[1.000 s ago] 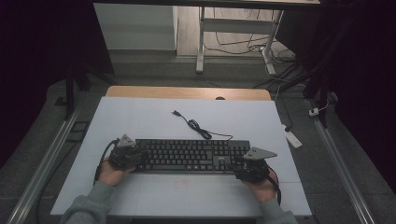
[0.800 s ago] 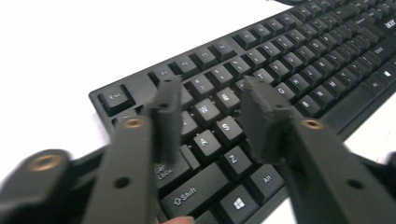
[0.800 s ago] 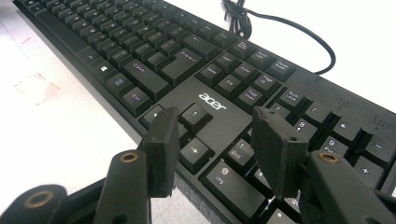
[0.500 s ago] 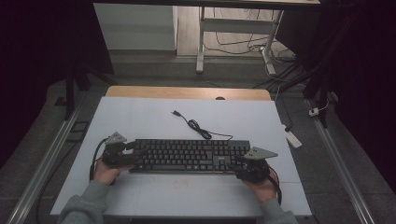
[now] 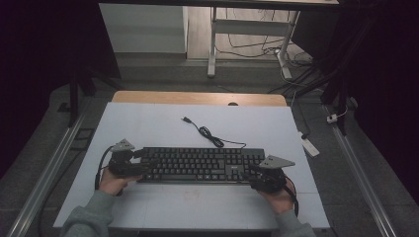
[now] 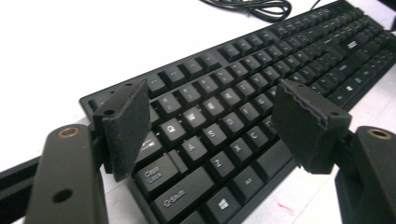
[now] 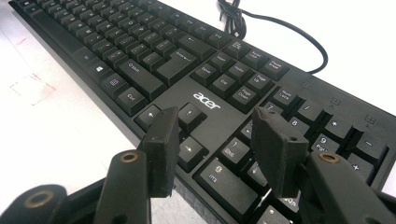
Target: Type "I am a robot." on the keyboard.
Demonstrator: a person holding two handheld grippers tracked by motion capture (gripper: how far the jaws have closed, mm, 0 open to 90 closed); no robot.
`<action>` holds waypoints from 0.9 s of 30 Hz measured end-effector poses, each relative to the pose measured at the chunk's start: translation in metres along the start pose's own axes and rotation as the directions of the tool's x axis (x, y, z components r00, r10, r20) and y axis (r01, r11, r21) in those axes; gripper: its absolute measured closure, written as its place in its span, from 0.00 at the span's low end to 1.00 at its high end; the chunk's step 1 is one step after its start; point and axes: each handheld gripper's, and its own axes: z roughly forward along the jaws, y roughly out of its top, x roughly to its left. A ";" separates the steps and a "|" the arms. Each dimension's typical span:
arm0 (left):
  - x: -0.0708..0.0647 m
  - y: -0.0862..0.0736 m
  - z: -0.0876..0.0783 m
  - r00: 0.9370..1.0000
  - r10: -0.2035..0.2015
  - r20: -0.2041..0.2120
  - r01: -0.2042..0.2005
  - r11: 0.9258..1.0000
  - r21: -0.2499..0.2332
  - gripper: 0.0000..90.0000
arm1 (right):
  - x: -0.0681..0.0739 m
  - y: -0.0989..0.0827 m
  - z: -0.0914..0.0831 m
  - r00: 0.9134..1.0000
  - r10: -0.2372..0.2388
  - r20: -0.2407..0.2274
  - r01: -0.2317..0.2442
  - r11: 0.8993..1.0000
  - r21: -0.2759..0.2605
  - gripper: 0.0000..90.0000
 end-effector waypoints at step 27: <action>-0.048 0.013 0.017 0.974 0.177 0.141 -0.181 0.983 0.014 0.43 | 0.000 0.000 0.000 1.000 0.003 0.008 -0.004 1.000 0.002 0.58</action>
